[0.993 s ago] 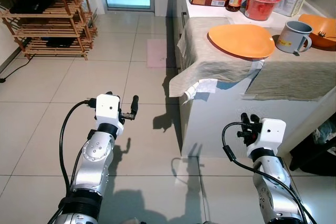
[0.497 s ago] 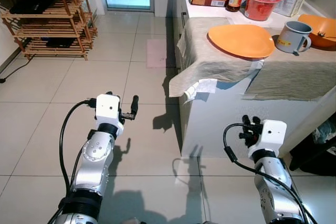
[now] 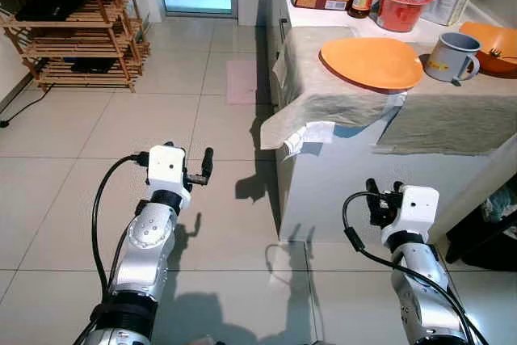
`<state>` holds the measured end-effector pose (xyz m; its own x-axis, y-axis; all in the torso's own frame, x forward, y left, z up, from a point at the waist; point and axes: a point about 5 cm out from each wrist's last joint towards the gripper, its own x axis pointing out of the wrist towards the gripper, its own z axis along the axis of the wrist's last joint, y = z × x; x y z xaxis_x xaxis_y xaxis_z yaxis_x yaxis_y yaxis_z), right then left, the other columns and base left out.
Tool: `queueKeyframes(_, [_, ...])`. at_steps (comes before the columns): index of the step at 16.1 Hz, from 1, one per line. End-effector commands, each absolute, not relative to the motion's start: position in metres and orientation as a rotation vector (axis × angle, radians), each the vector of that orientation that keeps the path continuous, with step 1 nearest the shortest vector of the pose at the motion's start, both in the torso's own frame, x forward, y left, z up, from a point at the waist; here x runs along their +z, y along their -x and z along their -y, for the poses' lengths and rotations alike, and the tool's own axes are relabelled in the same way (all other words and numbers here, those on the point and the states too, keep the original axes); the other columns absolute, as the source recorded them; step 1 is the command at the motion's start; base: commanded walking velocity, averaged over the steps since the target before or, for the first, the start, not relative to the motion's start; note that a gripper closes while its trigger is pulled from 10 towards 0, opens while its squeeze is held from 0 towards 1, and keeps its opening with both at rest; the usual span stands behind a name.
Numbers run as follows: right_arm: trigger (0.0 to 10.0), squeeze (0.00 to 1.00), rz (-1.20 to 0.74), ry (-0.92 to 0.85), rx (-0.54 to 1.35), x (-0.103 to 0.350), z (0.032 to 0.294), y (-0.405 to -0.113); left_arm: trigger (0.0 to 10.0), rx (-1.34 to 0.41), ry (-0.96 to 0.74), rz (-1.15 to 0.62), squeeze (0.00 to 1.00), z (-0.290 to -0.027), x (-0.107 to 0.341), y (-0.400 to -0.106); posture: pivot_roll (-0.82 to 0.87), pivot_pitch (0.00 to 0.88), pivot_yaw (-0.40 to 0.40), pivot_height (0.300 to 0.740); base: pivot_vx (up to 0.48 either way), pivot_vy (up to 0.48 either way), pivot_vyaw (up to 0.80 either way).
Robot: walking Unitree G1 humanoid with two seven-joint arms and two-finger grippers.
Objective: Setting the table
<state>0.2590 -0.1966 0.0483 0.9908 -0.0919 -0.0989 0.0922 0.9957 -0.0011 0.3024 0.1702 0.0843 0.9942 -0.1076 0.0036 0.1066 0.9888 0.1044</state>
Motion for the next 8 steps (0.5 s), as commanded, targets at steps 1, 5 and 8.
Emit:
queueKeyframes(1, [10.0, 1.00, -0.082, 0.010, -0.090, 0.0501, 0.1983, -0.2583, 10.0, -0.113, -0.104, 0.000, 0.00, -0.1670, 0.0838, -0.3033, -0.05, 0.000, -0.002, 0.740, 0.000, -0.480, 0.00])
queueKeyframes(5, [10.0, 1.00, -0.084, 0.015, -0.081, 0.0486, 0.1969, -0.2567, 10.0, -0.119, -0.101, 0.004, 0.00, -0.1661, 0.0853, -0.3046, -0.05, 0.000, -0.005, 0.740, 0.000, -0.351, 0.00])
queueKeyframes(8, [10.0, 1.00, -0.093, 0.043, -0.071, 0.0482, 0.1955, -0.2584, 10.0, -0.128, -0.114, 0.019, 0.00, -0.1649, 0.0889, -0.3060, -0.05, 0.000, -0.002, 0.740, 0.000, -0.379, 0.00])
